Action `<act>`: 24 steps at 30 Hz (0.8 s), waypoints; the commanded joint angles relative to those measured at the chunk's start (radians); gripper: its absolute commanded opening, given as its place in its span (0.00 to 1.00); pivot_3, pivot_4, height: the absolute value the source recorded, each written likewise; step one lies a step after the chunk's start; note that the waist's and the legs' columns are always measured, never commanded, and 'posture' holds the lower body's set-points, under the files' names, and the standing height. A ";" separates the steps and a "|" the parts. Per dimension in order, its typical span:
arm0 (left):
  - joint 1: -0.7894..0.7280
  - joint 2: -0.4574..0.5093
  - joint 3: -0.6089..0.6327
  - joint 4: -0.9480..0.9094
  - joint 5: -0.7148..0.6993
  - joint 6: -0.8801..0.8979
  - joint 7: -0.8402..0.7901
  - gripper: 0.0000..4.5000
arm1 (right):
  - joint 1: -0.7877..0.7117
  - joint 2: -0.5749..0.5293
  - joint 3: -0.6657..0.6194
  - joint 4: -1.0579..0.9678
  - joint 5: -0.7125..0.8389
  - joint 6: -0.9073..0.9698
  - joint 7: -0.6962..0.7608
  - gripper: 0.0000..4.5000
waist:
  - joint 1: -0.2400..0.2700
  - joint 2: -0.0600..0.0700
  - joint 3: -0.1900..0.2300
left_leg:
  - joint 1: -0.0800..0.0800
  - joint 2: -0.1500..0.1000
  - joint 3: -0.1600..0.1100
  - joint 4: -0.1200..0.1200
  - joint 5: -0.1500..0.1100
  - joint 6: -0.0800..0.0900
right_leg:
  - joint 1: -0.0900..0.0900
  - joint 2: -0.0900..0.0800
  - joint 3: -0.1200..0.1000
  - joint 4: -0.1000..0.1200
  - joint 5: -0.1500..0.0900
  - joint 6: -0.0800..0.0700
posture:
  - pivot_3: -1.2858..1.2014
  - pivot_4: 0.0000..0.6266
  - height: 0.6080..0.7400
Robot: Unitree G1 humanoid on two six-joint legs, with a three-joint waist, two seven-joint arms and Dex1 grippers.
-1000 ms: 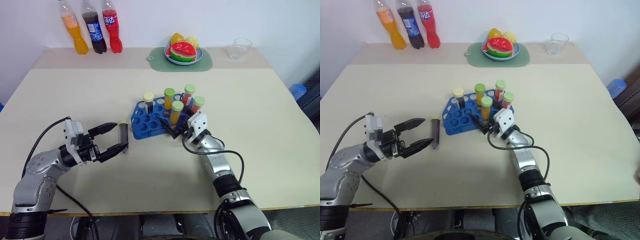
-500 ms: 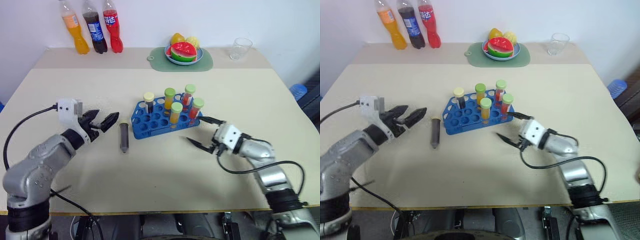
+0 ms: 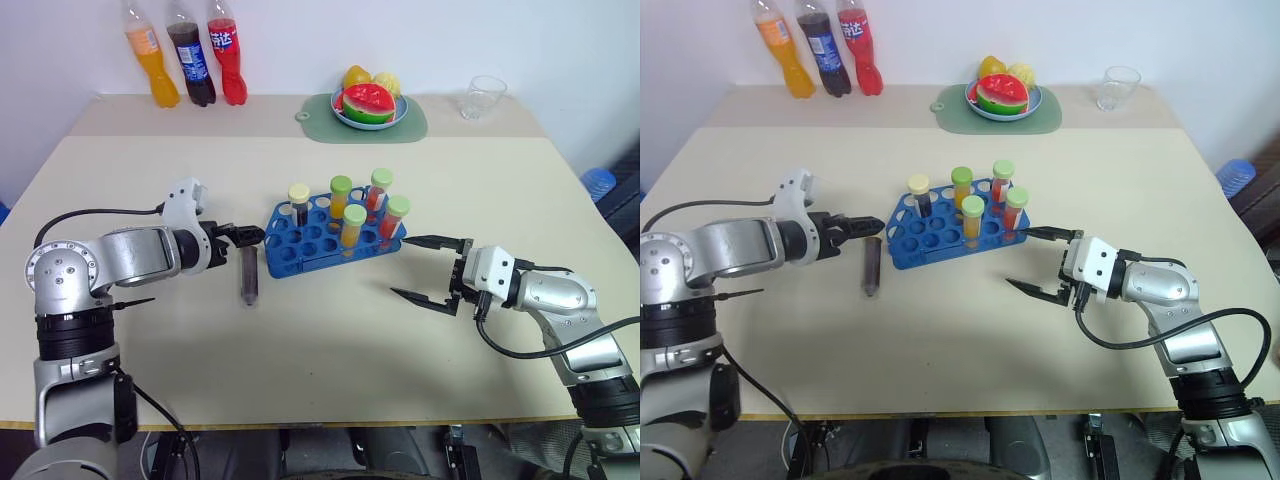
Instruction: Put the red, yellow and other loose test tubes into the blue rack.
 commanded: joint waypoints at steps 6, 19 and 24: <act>-0.048 -0.030 -0.112 0.078 -0.089 -0.116 0.195 1.00 | -0.007 0.007 -0.019 -0.034 0.008 -0.009 -0.013 0.95 | 0.025 0.000 0.000 | 0.000 -0.005 0.000 0.000 0.002 -0.004 | 0.000 0.000 0.000 0.000 0.000 0.000 | 0.52 0.24 1.00; -0.156 -0.149 -0.137 0.321 -0.089 -0.148 0.396 0.83 | 0.019 0.004 -0.025 -0.065 0.007 0.004 -0.038 0.96 | 0.043 0.001 -0.001 | 0.002 -0.008 0.001 0.000 0.004 -0.006 | 0.005 0.000 0.000 -0.001 0.000 0.000 | 0.52 0.24 1.00; -0.169 -0.166 -0.106 0.373 -0.089 -0.119 0.414 0.28 | 0.009 0.009 -0.017 -0.051 0.000 0.002 -0.042 0.96 | 0.042 0.001 -0.001 | 0.004 -0.008 0.001 0.000 0.004 -0.006 | 0.006 0.000 -0.001 -0.001 0.000 0.000 | 0.52 0.24 1.00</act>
